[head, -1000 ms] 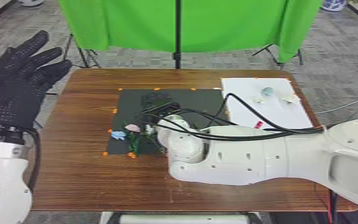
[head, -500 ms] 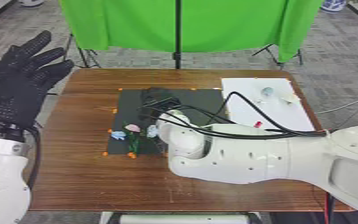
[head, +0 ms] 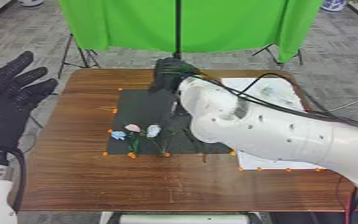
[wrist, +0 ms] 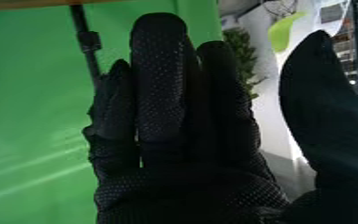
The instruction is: Arrange flowers
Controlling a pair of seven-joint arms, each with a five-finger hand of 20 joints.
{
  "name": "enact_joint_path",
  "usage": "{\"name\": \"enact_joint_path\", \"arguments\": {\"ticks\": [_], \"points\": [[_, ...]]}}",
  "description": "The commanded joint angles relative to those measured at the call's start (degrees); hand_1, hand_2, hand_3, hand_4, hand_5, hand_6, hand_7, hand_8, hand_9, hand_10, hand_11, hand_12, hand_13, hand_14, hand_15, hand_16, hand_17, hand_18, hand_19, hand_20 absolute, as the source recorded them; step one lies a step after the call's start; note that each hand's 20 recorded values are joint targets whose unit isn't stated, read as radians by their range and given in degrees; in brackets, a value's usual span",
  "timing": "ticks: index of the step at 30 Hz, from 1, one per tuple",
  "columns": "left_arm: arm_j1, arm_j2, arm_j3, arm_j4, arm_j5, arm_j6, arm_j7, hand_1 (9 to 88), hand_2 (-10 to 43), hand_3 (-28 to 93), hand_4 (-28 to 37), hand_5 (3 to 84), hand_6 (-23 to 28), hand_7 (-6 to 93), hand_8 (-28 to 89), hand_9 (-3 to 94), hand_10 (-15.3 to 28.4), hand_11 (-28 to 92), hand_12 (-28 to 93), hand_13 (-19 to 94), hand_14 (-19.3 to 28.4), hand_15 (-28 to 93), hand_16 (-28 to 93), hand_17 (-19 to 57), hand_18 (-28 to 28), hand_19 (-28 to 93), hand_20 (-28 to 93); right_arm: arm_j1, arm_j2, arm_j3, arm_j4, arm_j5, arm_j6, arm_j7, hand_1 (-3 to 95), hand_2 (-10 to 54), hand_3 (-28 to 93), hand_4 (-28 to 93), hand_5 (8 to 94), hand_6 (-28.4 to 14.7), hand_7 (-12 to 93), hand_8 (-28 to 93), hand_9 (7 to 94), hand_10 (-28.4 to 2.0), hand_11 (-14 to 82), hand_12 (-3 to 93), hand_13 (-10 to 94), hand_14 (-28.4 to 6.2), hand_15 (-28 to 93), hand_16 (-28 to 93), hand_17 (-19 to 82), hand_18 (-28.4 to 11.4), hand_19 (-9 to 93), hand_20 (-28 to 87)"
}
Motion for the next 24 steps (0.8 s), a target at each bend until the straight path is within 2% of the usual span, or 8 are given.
{"name": "enact_joint_path", "arguments": {"ticks": [1,4,10,11,12,15,18,24], "points": [[0.98,-1.44,0.12,-0.44,-0.19,0.67,-0.09,20.8,7.9,77,-28.3,35.9,9.7,11.4,-8,30.6,19.0,25,10,25,27.4,53,-10,-6.8,24.2,63,7,0.64,8.59,0.62,0.07,-2.34,-0.18,2.76,33.8,-5.7,80,-28,57.4,-1.5,18,-13,61.0,-14.5,18.4,14.2,64,-9.6,63,12,33,-17.8,91,21],[1.13,-0.90,-0.08,-0.36,-0.54,0.69,0.11,20.8,8.0,77,-28.3,35.8,9.6,11.3,-8,30.6,19.0,25,10,25,27.3,53,-10,-6.8,24.2,63,7,0.38,11.51,0.66,0.58,-1.57,-0.84,2.79,33.8,-5.7,80,-28,56.3,-1.5,18,-13,59.7,-14.9,17.5,14.1,64,-9.7,63,12,33,-17.8,91,20],[0.80,-1.30,0.16,0.05,-0.66,0.55,-0.45,20.8,8.0,77,-28.3,35.6,9.5,11.2,-8,30.6,19.0,24,10,25,27.3,53,-10,-6.8,24.2,63,7,0.38,17.09,-0.22,2.15,-0.61,-3.73,3.83,30.9,-3.9,82,-27,52.0,-0.5,16,-12,55.9,-16.3,15.5,13.9,62,-11.0,64,12,32,-18.1,91,19],[1.21,-1.24,0.09,0.03,-0.80,0.51,0.03,20.8,8.0,77,-28.3,35.6,9.4,11.1,-8,30.6,19.0,24,10,25,27.4,53,-10,-6.8,24.3,63,7,0.94,17.95,-1.09,2.34,-0.35,-4.14,4.16,30.5,-3.7,82,-27,50.9,-0.6,16,-12,54.8,-16.7,14.9,13.8,61,-11.4,64,11,32,-18.2,92,19],[0.66,-1.31,0.36,0.26,-0.65,0.48,-0.58,20.7,8.0,77,-28.3,35.5,9.4,11.2,-8,30.6,19.0,24,10,25,27.4,53,-10,-6.8,24.3,63,7,-0.20,18.72,0.03,2.64,-1.01,-5.44,4.54,30.0,-3.6,83,-27,49.8,-0.8,16,-12,53.7,-16.8,14.3,13.8,61,-11.6,64,11,32,-18.2,92,19],[0.50,-1.60,0.54,0.32,-0.78,0.57,-1.03,20.7,7.9,77,-28.3,35.3,9.2,11.2,-8,30.4,18.9,24,10,25,27.4,52,-10,-6.6,24.3,63,7,-0.44,20.54,-0.35,3.48,-0.13,-6.20,5.72,29.5,-3.6,83,-27,47.7,-1.0,15,-12,51.9,-17.0,13.5,13.7,60,-11.9,65,11,31,-18.3,92,18],[0.74,-1.51,0.65,0.25,-0.94,0.63,-0.54,20.7,8.0,77,-28.3,35.3,9.1,11.1,-8,30.4,18.9,24,10,25,27.4,52,-10,-6.6,24.5,63,6,-1.09,21.95,-0.55,3.87,0.20,-7.07,6.46,29.3,-3.6,83,-27,47.0,-1.4,14,-12,51.1,-17.5,12.7,13.6,60,-12.2,65,11,31,-18.4,92,18],[-0.81,-1.22,1.71,0.63,-1.10,0.89,-0.26,20.6,8.0,77,-28.3,35.2,9.2,11.0,-8,30.4,19.0,24,10,25,27.3,52,-10,-6.7,24.5,63,6,-2.42,22.41,-0.49,5.81,-0.48,-8.76,7.13,29.5,-3.8,84,-27,47.0,-1.2,15,-12,50.8,-17.5,12.3,13.7,60,-12.0,65,10,31,-18.6,92,18]]}}
